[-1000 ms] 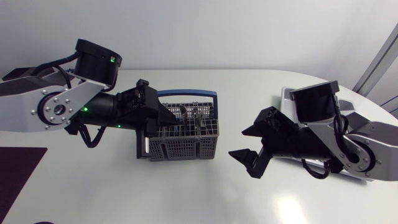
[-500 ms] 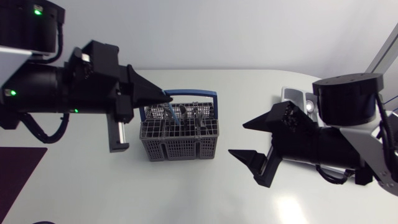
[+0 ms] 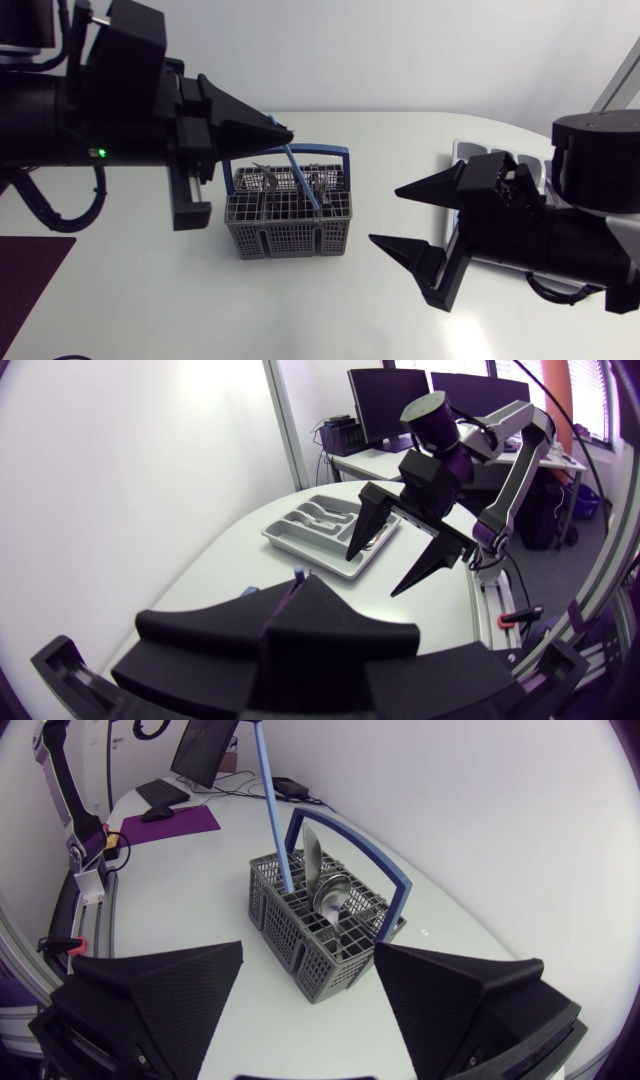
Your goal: Unload the cutlery basket into the drawer organizer.
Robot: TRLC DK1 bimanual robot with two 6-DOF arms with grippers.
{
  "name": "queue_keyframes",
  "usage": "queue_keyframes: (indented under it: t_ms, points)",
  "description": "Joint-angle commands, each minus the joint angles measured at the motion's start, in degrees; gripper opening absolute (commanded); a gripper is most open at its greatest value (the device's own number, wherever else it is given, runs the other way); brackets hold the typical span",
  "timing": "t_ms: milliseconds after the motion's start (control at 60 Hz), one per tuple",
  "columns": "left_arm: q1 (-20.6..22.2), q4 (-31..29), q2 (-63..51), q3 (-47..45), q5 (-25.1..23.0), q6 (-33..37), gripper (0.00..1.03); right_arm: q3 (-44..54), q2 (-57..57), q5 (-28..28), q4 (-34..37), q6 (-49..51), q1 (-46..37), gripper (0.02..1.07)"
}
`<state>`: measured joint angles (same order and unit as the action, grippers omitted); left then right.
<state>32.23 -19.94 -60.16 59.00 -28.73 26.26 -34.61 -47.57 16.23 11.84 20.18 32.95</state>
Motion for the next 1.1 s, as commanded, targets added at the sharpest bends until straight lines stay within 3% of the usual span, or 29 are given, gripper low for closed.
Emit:
queue_keyframes:
  t_ms: [0, 450, 717, 1083]
  points:
    - [0.64, 1.49, -2.24, 0.85, -1.06, -5.52, 0.15, -0.99, 0.29, -0.50, -0.50, -1.99, 0.98, 0.94]
    - [3.37, 5.62, -10.94, 2.87, -7.83, -17.03, 0.15, -4.50, -5.87, 0.12, -2.78, -5.68, 4.14, 0.87]
    - [3.02, 5.97, -12.70, 4.19, -10.82, -19.67, 0.15, -6.17, -8.15, 3.02, -3.57, -6.03, 3.70, 0.66]
    - [2.75, 6.15, -13.05, 4.01, -10.82, -19.14, 0.15, -5.56, -8.50, 4.60, -3.49, -6.03, 3.09, 0.22]
